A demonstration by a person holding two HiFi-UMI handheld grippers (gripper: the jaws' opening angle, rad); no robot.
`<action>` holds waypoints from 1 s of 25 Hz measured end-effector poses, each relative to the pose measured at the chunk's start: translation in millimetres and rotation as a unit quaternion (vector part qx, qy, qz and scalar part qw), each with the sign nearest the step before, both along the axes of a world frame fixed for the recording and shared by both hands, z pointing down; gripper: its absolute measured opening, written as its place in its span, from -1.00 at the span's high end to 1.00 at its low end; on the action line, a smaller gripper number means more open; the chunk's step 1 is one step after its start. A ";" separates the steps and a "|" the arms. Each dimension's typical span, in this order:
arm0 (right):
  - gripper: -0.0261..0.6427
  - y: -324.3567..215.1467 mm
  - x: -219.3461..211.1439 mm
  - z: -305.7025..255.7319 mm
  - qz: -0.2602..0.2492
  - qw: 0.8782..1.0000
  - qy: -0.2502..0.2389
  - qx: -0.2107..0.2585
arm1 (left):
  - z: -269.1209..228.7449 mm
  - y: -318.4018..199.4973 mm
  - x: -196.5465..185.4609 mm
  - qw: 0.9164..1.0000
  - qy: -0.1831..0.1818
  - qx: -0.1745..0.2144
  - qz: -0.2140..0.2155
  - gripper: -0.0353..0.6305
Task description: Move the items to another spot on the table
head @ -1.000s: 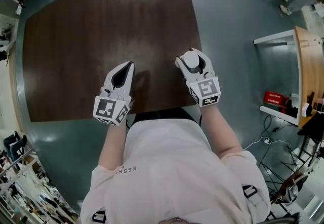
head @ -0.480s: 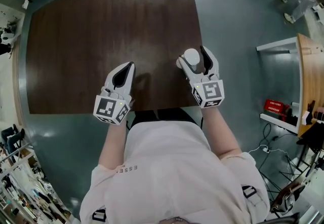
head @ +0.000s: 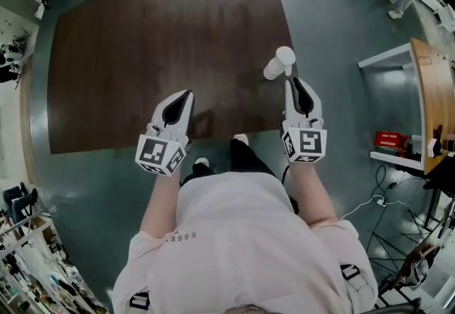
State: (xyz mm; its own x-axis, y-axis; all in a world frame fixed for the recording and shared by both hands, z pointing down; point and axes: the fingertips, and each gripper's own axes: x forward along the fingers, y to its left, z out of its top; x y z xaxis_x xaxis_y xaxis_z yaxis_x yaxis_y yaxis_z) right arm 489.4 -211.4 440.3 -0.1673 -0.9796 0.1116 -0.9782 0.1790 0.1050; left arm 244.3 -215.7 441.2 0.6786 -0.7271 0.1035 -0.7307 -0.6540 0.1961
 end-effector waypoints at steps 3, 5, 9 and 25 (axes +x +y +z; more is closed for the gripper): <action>0.95 30.3 -30.9 -0.3 0.013 1.000 0.002 -0.003 | -5.4 22.6 -33.8 1.000 0.000 0.003 0.011 0.85; 0.95 49.1 -52.3 -0.6 0.018 1.000 -0.003 -0.006 | -9.1 39.5 -50.7 1.000 -0.003 0.006 0.023 0.85; 0.95 83.1 -91.0 0.5 0.017 1.000 -0.015 -0.012 | -10.7 71.5 -75.4 0.999 -0.007 0.004 0.041 0.85; 0.95 217.5 -211.1 16.4 -0.102 0.993 -0.027 -0.046 | -12.0 237.0 -168.4 0.999 0.006 0.007 -0.039 0.85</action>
State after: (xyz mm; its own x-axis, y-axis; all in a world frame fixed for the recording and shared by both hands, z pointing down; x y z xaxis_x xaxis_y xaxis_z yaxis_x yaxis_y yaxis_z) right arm 278.3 6.1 456.6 -0.3688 -0.9111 0.1840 -0.9246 0.3800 0.0285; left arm 75.9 21.3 429.2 0.6207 -0.7794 0.0852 -0.7775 -0.5978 0.1952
